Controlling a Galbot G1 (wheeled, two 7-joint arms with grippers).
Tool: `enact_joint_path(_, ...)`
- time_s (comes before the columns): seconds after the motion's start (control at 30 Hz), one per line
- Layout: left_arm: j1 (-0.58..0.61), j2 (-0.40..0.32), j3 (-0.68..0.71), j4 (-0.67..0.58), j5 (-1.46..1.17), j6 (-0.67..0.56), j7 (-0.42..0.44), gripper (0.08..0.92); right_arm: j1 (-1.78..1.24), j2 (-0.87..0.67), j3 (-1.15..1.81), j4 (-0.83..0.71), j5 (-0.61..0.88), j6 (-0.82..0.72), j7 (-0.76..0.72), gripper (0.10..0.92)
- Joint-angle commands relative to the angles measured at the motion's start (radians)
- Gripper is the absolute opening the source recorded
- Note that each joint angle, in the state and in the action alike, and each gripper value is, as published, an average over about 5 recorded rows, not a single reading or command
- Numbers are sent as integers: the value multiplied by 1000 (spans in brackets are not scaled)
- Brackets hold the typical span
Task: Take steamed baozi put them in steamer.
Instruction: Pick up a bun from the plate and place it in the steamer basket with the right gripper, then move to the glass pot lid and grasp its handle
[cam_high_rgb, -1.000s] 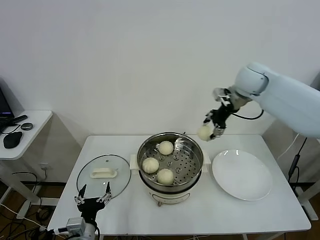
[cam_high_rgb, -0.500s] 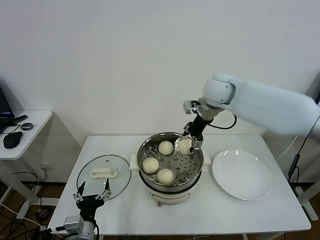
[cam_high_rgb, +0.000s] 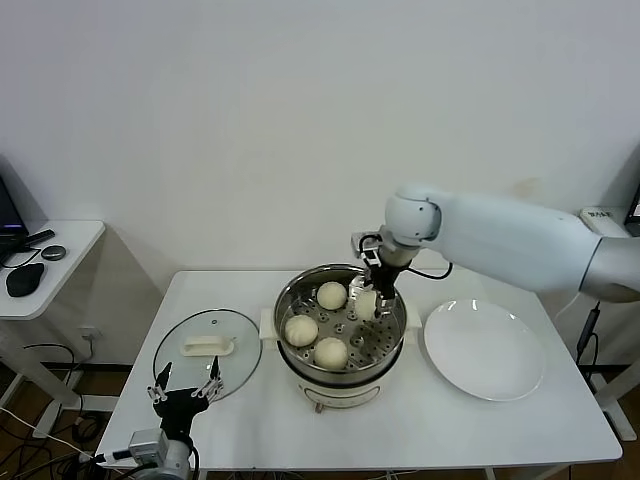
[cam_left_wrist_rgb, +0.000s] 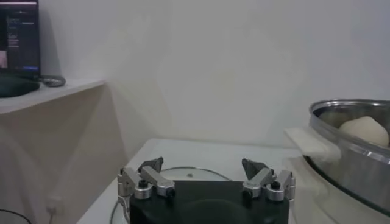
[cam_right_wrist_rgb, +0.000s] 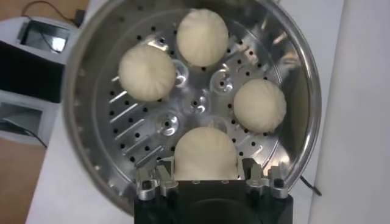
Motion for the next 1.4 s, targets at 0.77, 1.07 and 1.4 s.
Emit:
enact_joint_path(0.77, -8, -11, 5, 17, 2, -1, 3, 823, -67, -47, 46, 47, -1, -84, 69, 778)
enact_joint_path(1.07, 10, -21, 7, -4, 14, -1, 1, 823, -147, -223, 406, 109, 39, -61, 70, 822)
enact_joint_path(1.4, 32, -14, 2, -17, 10, -52, 17, 823, -565, -345, 1107, 113, 294, 110, 462, 823)
